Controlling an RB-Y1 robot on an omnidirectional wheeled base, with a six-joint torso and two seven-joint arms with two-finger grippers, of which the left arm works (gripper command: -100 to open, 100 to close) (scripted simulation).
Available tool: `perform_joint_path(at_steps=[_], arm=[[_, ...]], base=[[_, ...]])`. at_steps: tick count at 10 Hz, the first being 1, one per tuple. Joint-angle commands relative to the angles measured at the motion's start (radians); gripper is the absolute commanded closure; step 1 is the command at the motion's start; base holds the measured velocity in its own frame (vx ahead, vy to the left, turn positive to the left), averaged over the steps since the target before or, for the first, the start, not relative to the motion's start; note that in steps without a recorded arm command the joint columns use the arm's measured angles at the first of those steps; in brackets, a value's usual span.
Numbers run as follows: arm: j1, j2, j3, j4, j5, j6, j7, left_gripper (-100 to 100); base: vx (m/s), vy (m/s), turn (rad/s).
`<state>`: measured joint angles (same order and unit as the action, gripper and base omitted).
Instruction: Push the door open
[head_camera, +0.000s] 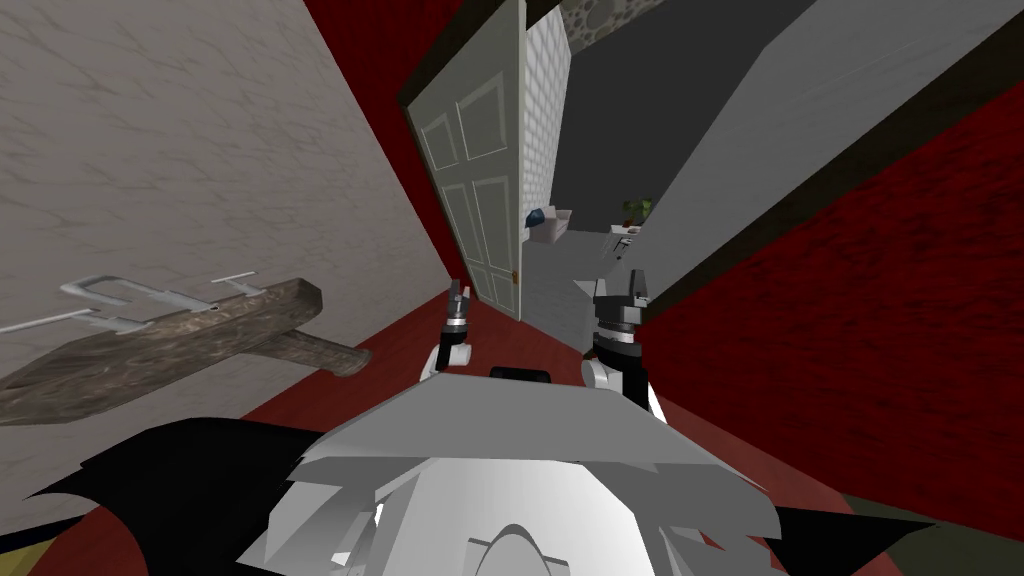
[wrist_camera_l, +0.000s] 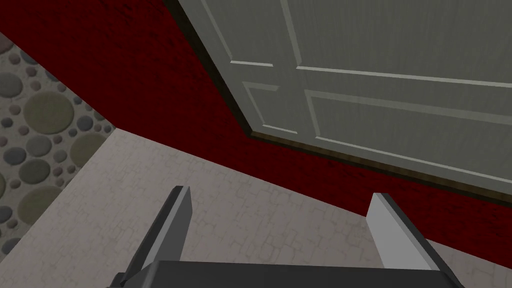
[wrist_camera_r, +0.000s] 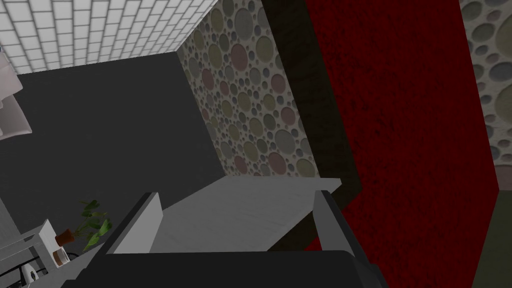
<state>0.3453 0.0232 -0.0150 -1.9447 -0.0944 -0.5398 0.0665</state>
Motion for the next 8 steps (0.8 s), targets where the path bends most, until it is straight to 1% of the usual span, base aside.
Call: perform_joint_path(at_steps=[1, 5, 6, 8], arm=[[-0.014, 0.007, -0.014, 0.042, 0.0, -0.007, 0.003, -100], [-0.061, 0.023, -0.047, 0.165, 0.0, -0.032, 0.01, -100], [-0.061, 0.023, -0.047, 0.173, 0.0, -0.032, 0.01, -100], [-0.087, 0.029, -0.064, 0.242, 0.0, -0.045, 0.014, -100]], base=[[0.097, 0.025, -0.024], [0.099, 0.025, -0.022], [0.064, 0.025, -0.008], [0.069, 0.034, -0.02]])
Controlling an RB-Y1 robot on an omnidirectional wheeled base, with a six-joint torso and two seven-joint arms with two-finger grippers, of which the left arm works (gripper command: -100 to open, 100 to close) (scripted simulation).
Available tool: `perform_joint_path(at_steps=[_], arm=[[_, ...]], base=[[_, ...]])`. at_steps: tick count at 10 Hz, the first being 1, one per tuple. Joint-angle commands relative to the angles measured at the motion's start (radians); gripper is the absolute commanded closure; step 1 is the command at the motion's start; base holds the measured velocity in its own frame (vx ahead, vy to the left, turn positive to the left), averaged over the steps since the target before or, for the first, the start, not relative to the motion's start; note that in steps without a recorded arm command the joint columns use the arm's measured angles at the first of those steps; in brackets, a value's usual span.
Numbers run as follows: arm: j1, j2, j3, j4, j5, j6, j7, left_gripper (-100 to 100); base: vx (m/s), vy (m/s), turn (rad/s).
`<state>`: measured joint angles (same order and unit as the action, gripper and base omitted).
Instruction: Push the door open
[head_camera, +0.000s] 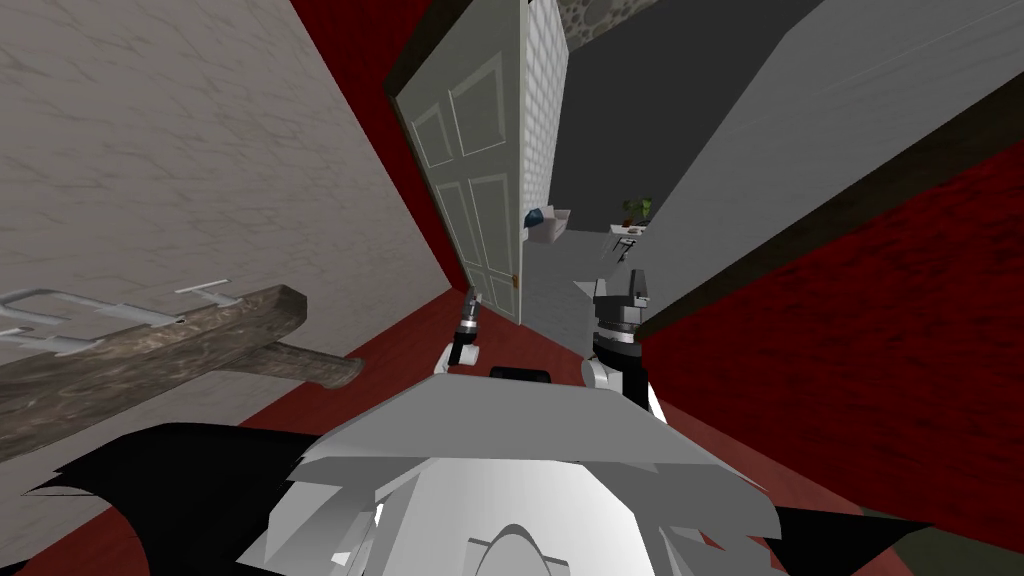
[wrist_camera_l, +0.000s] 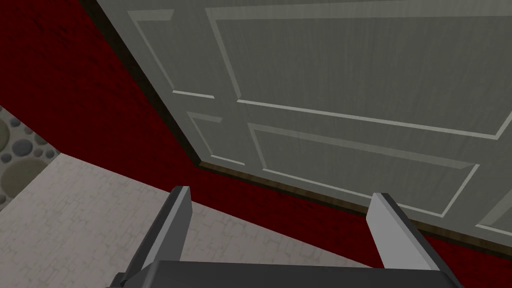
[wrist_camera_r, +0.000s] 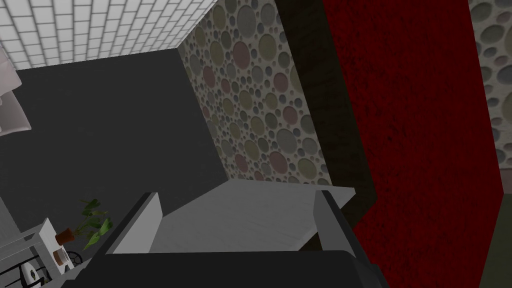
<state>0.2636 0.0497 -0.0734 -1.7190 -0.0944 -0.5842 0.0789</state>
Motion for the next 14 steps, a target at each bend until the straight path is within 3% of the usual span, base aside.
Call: perform_joint_path(at_steps=[1, 2, 3, 6, 7, 12, 14], arm=[[-0.018, 0.005, -0.015, 0.05, 0.0, -0.007, 0.004, -100], [-0.031, 0.008, -0.024, 0.086, 0.0, -0.014, 0.006, -100], [-0.031, 0.008, -0.024, 0.086, 0.0, -0.014, 0.006, -100], [-0.057, 0.012, -0.042, 0.158, 0.0, -0.028, 0.01, -100], [-0.057, 0.012, -0.042, 0.158, 0.0, -0.028, 0.01, -100], [-0.122, 0.02, -0.087, 0.326, 0.001, -0.062, 0.021, -100], [-0.135, 0.021, -0.096, 0.372, 0.001, -0.069, 0.023, -100]], base=[[0.085, 0.037, -0.028], [0.096, 0.028, -0.027], [0.068, 0.015, -0.004], [0.053, 0.021, -0.014], [0.044, 0.014, -0.008], [0.082, 0.035, -0.023], [0.072, 0.025, -0.011]])
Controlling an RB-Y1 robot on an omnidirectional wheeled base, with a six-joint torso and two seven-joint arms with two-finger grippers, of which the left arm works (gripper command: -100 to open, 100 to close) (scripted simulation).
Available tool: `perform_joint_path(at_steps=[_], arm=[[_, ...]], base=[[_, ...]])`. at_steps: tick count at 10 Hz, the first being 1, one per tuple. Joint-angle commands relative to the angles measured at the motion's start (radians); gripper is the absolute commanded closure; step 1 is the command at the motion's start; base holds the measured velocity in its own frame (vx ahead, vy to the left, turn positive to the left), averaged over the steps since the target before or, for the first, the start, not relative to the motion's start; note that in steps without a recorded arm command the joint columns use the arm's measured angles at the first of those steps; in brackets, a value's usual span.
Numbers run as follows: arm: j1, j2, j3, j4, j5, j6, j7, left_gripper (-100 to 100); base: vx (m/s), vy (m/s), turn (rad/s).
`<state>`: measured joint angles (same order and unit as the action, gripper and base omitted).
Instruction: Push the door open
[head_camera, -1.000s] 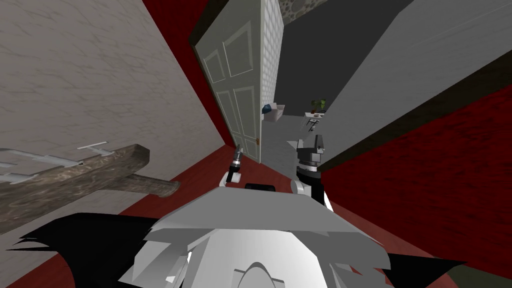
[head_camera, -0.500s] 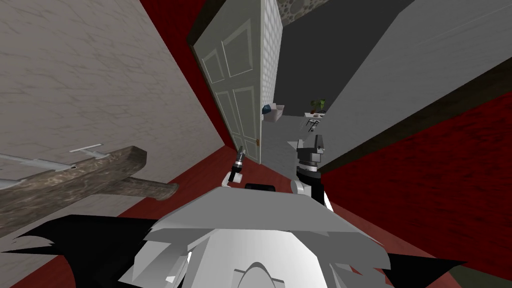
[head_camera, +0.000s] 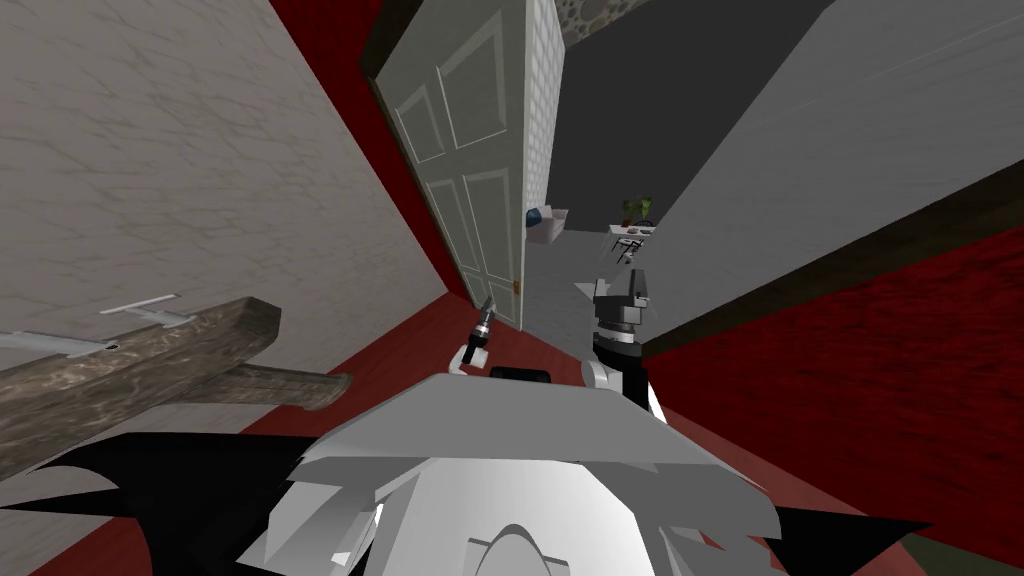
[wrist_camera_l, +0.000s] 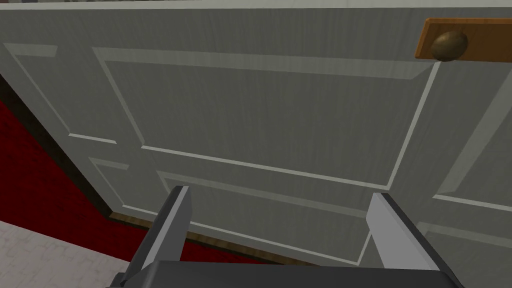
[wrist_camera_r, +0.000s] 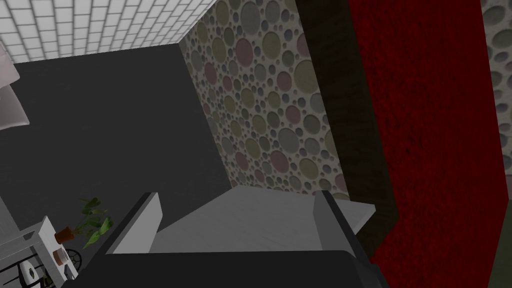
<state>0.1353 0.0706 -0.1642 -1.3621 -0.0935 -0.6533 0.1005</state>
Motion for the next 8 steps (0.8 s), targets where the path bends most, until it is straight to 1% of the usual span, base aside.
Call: perform_joint_path(at_steps=[1, 3, 4, 8], arm=[[-0.019, 0.0, -0.014, 0.05, 0.0, -0.007, 0.003, -100], [-0.044, 0.001, -0.031, 0.108, 0.0, -0.02, 0.008, -100], [-0.044, 0.001, -0.031, 0.119, 0.0, -0.02, 0.008, -100], [-0.092, -0.001, -0.065, 0.25, 0.0, -0.046, 0.015, -100]], base=[[0.075, 0.034, -0.022], [0.09, 0.04, -0.029], [0.064, 0.024, -0.009], [0.078, 0.03, -0.021]])
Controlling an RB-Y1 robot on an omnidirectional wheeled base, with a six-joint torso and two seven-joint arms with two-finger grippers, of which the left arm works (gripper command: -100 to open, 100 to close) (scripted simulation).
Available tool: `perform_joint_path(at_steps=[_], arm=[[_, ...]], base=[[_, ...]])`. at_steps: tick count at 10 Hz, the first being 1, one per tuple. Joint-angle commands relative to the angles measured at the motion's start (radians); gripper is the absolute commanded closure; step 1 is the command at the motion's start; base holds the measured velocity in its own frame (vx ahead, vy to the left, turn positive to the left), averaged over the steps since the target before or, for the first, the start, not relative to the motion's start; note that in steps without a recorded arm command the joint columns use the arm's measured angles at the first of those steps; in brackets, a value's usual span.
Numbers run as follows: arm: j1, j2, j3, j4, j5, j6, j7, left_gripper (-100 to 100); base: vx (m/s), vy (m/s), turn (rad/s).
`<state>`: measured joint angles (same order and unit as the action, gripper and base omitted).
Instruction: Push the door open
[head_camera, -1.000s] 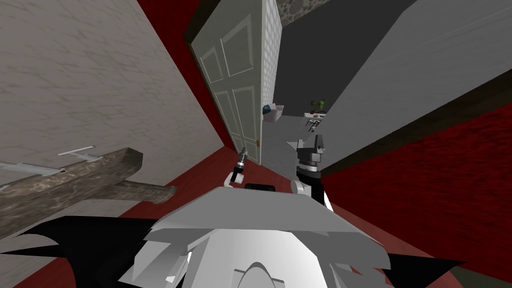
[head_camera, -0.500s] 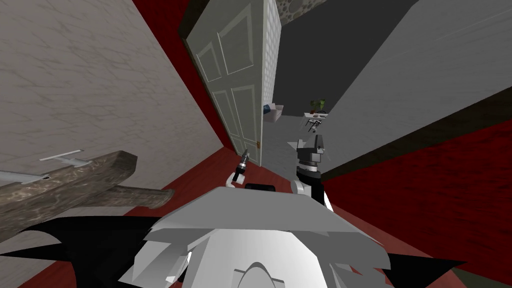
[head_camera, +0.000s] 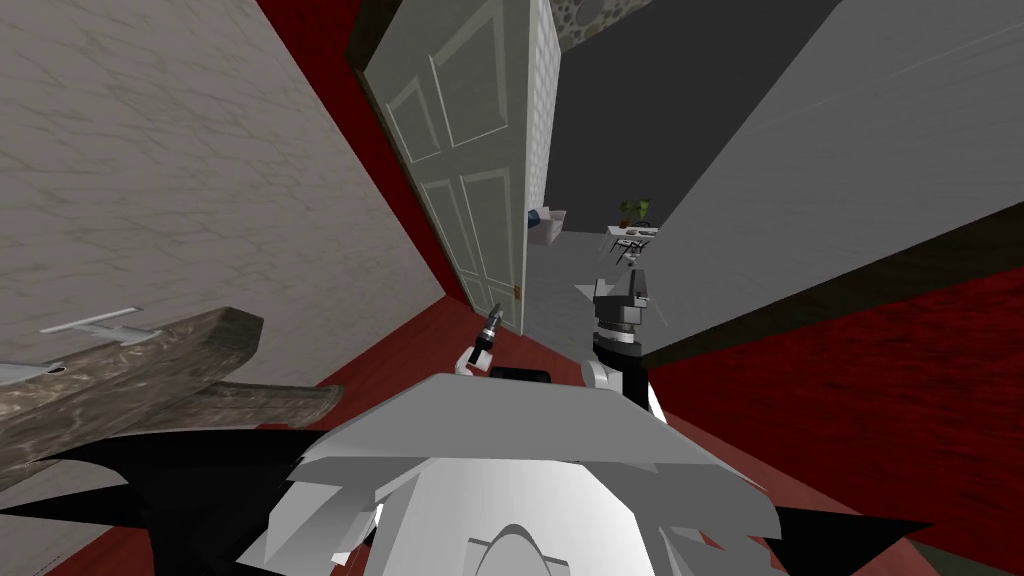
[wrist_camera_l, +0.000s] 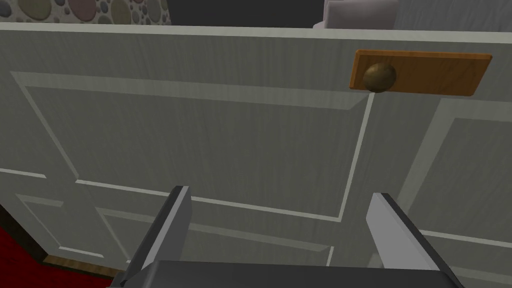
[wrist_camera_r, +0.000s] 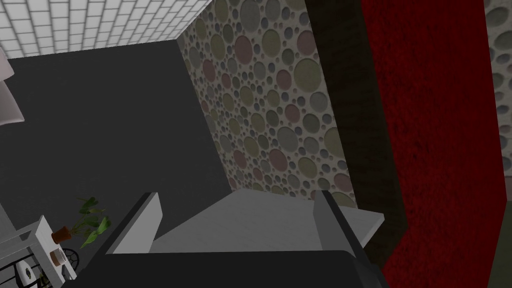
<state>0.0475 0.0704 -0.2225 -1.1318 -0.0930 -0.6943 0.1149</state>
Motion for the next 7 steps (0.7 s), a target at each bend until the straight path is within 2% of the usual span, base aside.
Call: perform_joint_path(at_steps=[1, 7], arm=[[-0.015, -0.002, -0.014, 0.05, 0.0, -0.01, 0.003, -100], [-0.076, -0.009, -0.055, 0.215, 0.0, -0.042, 0.012, -100]], base=[[0.103, 0.041, -0.018], [0.095, 0.033, -0.02]])
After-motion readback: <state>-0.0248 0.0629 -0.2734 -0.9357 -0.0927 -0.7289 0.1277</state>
